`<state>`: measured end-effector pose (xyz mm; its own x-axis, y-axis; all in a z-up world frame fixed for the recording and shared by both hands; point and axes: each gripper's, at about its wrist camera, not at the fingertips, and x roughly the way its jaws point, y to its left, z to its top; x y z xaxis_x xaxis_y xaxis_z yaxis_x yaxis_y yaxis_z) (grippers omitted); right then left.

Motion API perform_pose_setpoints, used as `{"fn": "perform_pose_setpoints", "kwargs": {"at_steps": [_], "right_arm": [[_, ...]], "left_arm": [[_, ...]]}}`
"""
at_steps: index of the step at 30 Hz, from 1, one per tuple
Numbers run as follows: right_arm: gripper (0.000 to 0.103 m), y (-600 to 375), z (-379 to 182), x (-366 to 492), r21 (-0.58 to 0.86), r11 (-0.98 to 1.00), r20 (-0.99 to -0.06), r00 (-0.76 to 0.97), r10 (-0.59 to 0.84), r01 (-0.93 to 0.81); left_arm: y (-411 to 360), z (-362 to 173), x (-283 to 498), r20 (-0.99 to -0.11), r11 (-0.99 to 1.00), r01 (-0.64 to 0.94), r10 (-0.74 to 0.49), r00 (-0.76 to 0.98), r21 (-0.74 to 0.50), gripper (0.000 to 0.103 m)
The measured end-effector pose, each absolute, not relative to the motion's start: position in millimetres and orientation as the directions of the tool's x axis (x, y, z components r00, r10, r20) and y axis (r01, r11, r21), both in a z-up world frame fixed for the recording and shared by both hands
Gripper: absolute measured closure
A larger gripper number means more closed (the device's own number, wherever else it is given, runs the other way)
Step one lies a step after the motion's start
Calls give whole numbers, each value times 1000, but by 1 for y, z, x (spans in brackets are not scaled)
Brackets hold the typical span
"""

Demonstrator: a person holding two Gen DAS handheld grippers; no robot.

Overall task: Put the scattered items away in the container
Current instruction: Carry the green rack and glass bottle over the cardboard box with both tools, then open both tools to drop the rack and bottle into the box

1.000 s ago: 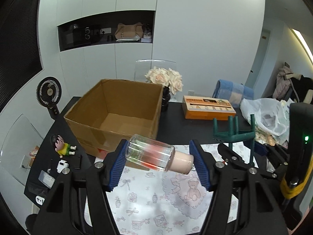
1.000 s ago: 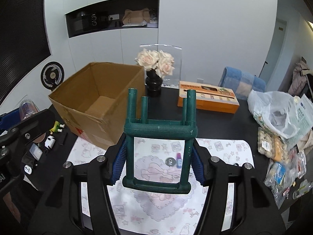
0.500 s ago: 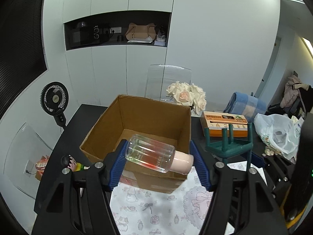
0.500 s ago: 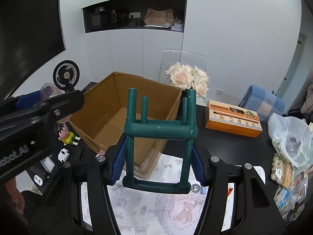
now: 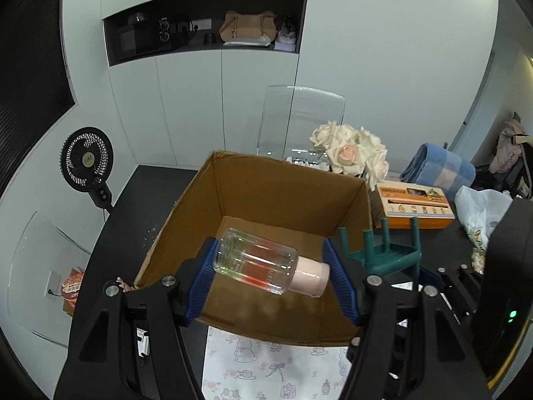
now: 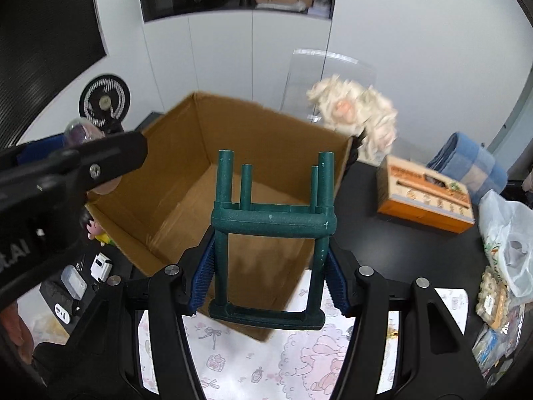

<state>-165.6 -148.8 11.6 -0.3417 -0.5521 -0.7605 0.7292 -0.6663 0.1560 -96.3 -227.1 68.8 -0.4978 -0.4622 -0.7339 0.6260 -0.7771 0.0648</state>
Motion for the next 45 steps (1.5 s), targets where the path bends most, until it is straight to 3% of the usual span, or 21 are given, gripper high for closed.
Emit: {"fn": "perform_pose_setpoints", "kwargs": {"at_steps": [17, 18, 20, 21, 22, 34, 45], "right_arm": [[41, -177, -43, -188, 196, -661, -837, -227, -498, 724], [31, -177, -44, -188, 203, -659, -838, -220, -500, 724], [20, -175, -44, -189, 216, -654, -833, -213, -511, 725], [13, -174, -43, -188, 225, -648, -828, -207, -521, 728], [0, -173, -42, -187, 234, -641, -823, -202, -531, 731], [0, -138, -14, -169, 202, -650, -789, -271, -551, 732], [0, -70, 12, -152, 203, -713, -772, -339, -538, 671]], "left_arm": [[-273, 20, -110, -819, -729, 684, -382, -429, -18, 40], [-274, 18, -109, -821, -729, 684, -375, -431, -26, 40], [-275, 16, -109, -824, -726, 688, -376, -423, -22, 33], [-276, 15, -109, -825, -723, 690, -382, -417, -14, 16], [-275, 15, -109, -823, -719, 695, -396, -406, 3, 1], [-250, 46, -86, -780, -696, 716, -473, -410, 46, 0], [-206, 64, -68, -765, -711, 703, -467, -444, 26, 0]]}}
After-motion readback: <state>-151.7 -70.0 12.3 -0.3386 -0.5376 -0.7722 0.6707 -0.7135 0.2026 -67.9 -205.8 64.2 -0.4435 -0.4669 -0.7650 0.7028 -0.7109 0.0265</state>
